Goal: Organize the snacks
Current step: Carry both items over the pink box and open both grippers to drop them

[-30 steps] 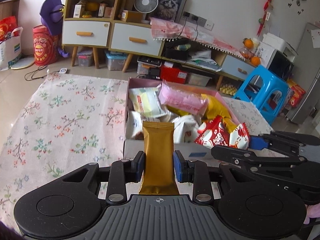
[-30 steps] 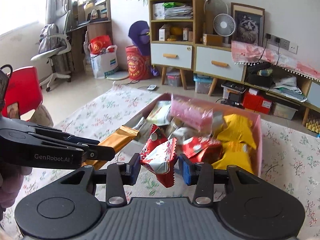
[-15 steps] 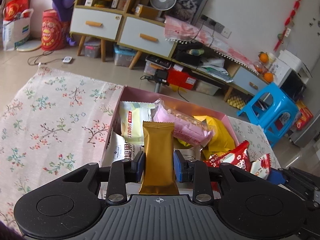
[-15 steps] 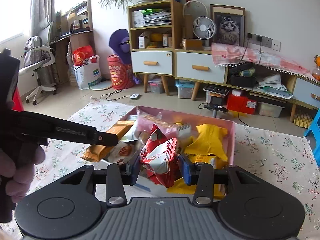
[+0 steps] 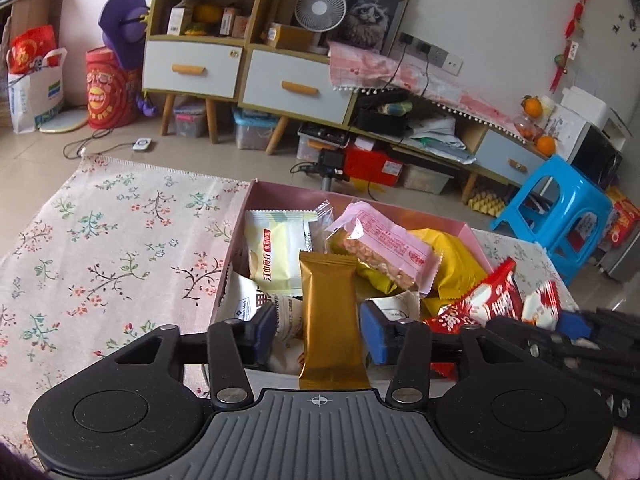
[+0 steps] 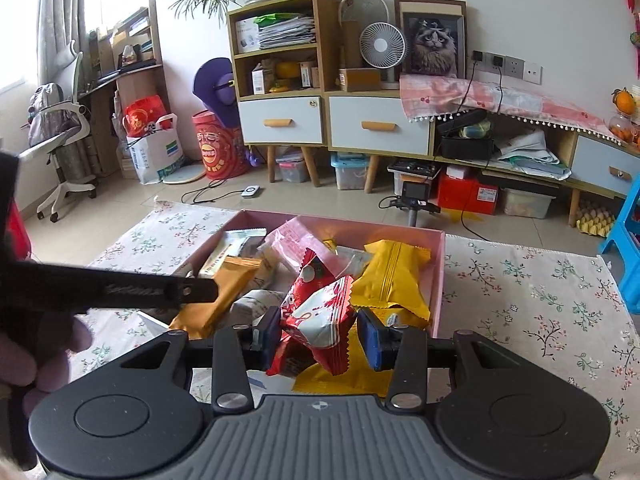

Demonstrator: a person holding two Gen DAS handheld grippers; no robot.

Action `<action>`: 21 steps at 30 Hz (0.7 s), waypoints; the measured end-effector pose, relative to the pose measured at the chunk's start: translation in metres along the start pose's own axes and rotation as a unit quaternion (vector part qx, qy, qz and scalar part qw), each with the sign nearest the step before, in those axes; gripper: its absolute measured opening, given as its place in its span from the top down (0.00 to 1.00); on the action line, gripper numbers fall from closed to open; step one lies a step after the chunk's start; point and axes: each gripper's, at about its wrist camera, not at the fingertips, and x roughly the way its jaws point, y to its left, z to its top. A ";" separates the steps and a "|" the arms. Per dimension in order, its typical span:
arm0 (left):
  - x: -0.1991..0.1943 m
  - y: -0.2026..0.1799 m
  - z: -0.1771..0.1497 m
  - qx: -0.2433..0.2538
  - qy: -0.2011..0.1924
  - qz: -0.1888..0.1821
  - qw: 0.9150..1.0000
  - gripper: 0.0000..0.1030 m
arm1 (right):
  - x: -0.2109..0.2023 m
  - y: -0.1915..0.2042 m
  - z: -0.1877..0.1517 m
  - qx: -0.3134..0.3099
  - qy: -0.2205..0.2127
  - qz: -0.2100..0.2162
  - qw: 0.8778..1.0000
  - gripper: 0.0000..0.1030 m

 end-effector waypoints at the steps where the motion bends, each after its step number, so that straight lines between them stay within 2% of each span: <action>1: -0.003 0.001 -0.002 0.004 -0.004 0.000 1.000 0.50 | 0.000 -0.001 0.001 0.001 -0.001 -0.001 1.000 0.69; 9: -0.009 0.018 -0.012 -0.009 0.001 0.001 1.000 0.46 | 0.020 -0.014 0.027 0.007 -0.014 -0.014 1.000 0.69; 12: -0.009 0.022 -0.012 -0.011 -0.004 0.003 1.000 0.43 | 0.037 -0.019 0.040 0.014 -0.006 -0.012 1.000 0.69; 21: -0.008 0.023 -0.015 -0.010 -0.007 0.000 1.000 0.42 | 0.084 -0.020 0.058 0.033 0.031 -0.022 0.999 0.69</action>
